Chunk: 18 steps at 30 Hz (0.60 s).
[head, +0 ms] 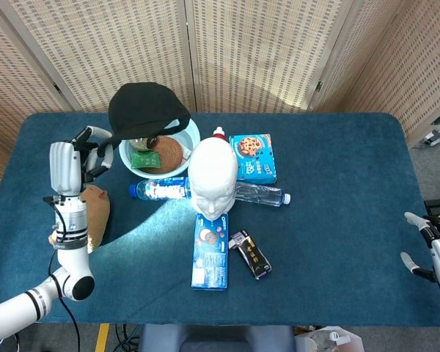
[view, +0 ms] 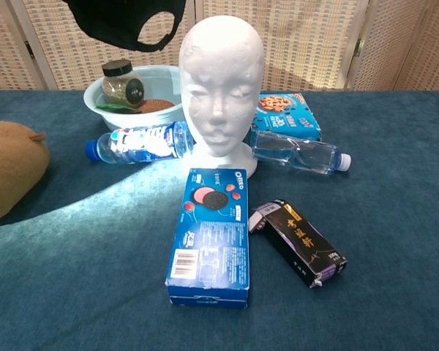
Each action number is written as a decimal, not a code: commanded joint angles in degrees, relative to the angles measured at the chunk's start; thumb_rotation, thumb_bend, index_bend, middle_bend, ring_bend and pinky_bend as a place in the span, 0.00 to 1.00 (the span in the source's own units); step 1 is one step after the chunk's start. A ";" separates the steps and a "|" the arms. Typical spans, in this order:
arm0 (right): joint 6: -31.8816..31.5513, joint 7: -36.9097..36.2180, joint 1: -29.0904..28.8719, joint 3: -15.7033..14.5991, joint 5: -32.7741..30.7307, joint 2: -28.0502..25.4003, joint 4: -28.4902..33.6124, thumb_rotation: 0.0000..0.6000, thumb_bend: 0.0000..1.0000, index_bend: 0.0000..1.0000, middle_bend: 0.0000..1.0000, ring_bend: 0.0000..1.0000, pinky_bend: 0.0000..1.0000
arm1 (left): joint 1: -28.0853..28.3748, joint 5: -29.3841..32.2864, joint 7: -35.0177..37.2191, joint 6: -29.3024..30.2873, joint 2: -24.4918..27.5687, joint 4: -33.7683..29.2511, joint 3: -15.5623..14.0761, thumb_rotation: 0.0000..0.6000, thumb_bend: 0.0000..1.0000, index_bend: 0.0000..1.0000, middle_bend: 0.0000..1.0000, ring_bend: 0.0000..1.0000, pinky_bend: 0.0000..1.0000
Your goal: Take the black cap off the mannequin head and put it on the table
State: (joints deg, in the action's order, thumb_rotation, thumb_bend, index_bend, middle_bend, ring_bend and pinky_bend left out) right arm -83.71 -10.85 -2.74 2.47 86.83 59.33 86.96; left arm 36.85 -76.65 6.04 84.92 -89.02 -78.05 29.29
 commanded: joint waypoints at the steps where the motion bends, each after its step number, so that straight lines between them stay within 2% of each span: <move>1: 0.02 0.08 -0.08 0.02 0.05 0.01 0.07 1.00 0.31 0.19 0.27 0.16 0.16 | -2.30 -2.04 -0.17 1.70 2.40 -1.86 -2.41 1.00 0.47 0.70 1.00 1.00 1.00; 10: -0.06 0.63 -0.28 0.00 0.35 -0.26 0.78 1.00 0.31 0.19 0.27 0.16 0.16 | -7.39 -7.28 -2.11 5.39 8.05 -6.83 -8.16 1.00 0.47 0.70 1.00 1.00 1.00; 18: -0.44 1.19 -0.17 -0.21 0.73 -0.51 1.53 1.00 0.31 0.19 0.27 0.16 0.16 | -10.39 -12.92 -4.85 7.81 10.53 -6.83 -13.58 1.00 0.47 0.70 1.00 1.00 1.00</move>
State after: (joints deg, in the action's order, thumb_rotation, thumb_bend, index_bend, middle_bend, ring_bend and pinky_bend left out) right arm -84.14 -9.67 -2.92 2.27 87.56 58.83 88.49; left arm 27.08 -88.70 1.81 92.15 -78.93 -85.08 16.52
